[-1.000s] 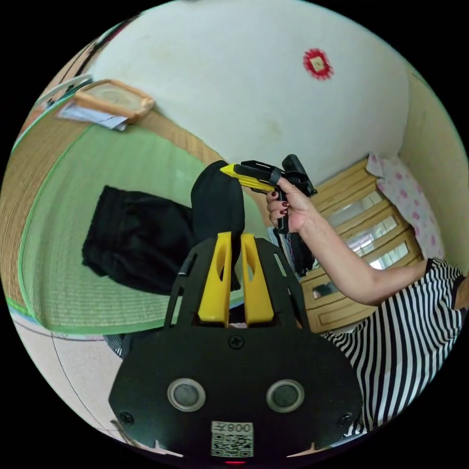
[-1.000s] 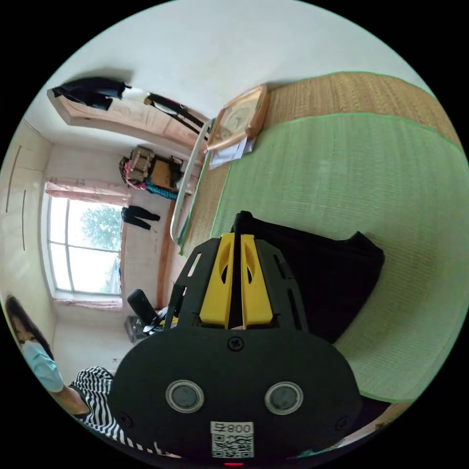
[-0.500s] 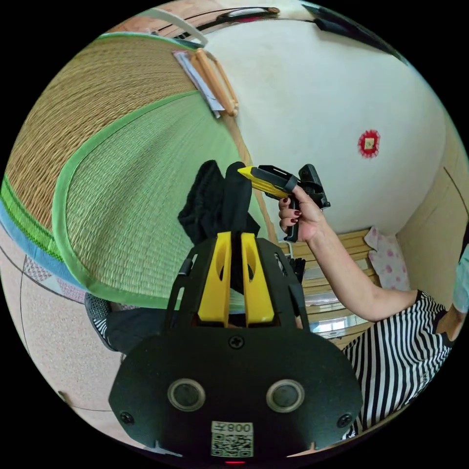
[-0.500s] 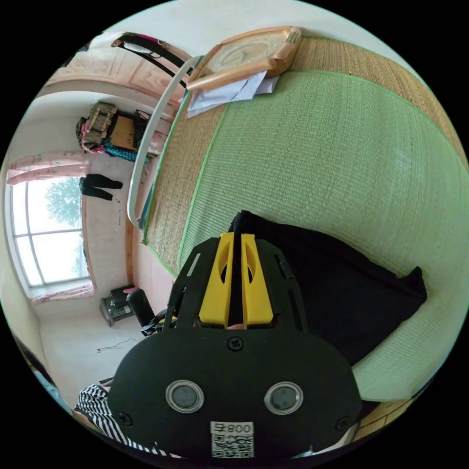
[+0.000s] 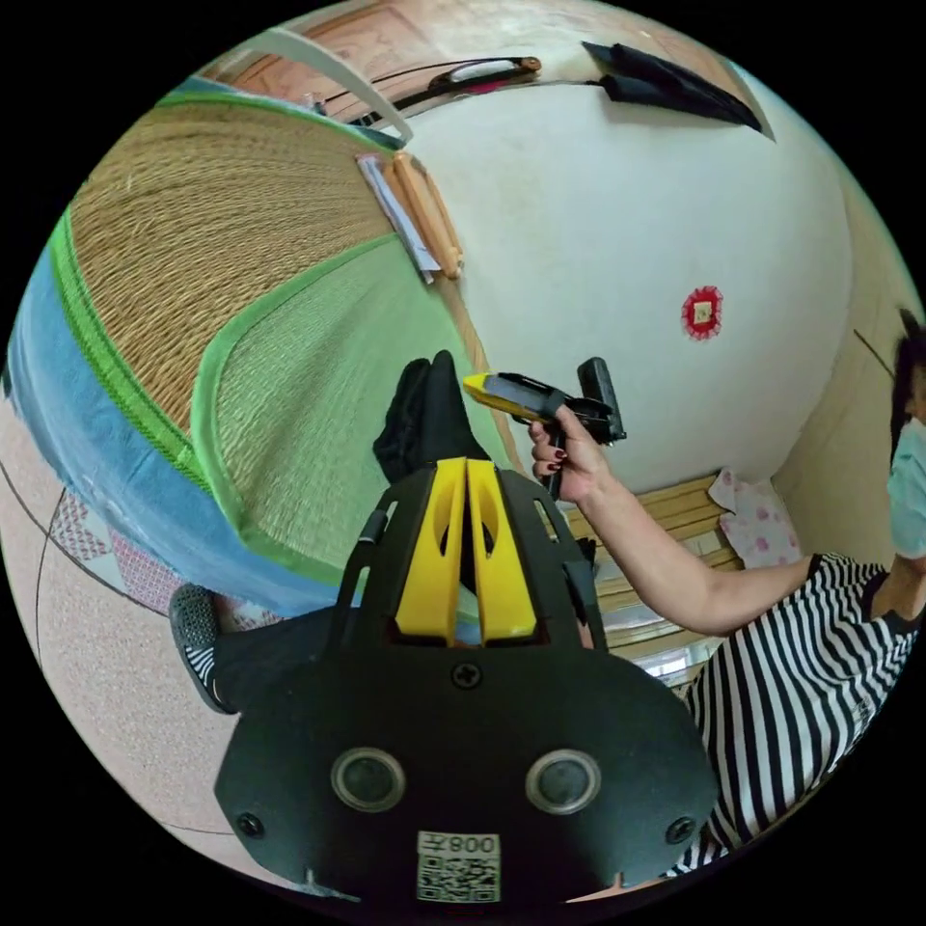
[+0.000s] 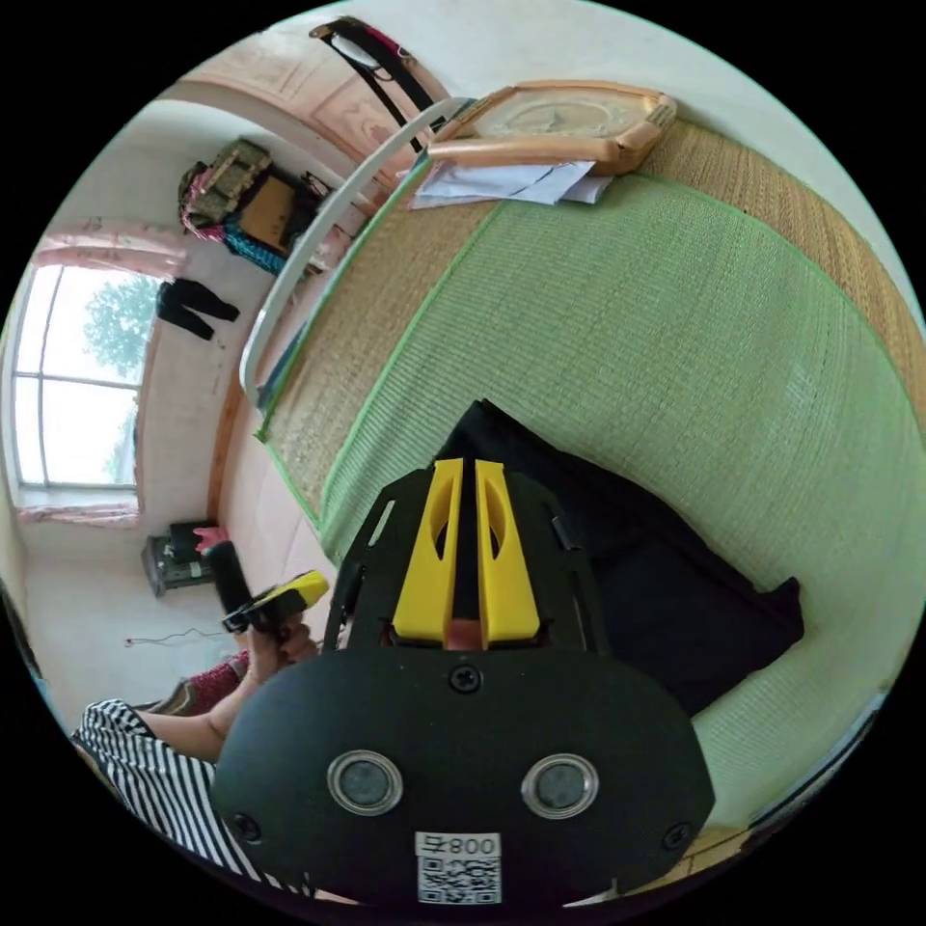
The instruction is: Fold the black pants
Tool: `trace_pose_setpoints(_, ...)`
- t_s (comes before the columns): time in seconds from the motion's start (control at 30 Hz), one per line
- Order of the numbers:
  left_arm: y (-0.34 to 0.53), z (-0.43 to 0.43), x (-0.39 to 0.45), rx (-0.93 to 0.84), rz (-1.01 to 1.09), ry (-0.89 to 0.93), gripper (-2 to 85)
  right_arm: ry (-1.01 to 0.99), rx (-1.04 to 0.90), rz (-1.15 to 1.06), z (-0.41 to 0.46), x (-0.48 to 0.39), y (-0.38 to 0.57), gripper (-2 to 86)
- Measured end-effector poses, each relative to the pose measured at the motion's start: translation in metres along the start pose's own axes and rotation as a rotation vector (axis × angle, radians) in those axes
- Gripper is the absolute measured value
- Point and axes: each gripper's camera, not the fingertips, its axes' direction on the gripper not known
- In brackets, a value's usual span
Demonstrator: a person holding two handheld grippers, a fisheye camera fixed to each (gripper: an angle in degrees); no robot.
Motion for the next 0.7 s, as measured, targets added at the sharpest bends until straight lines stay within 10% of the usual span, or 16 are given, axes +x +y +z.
trace_pose_setpoints(0.23, -0.022, 0.046, 0.033, -0.195, 0.173, -0.296, 0.1, 0.097, -0.057, -0.047, 0.07, -0.015, -0.004, 0.0)
trace_pose_setpoints(0.7, -0.038, 0.048, 0.077, -0.167, 0.196, -0.323, 0.1, 0.089, 0.006, -0.047, 0.054, 0.001, -0.006, 0.1)
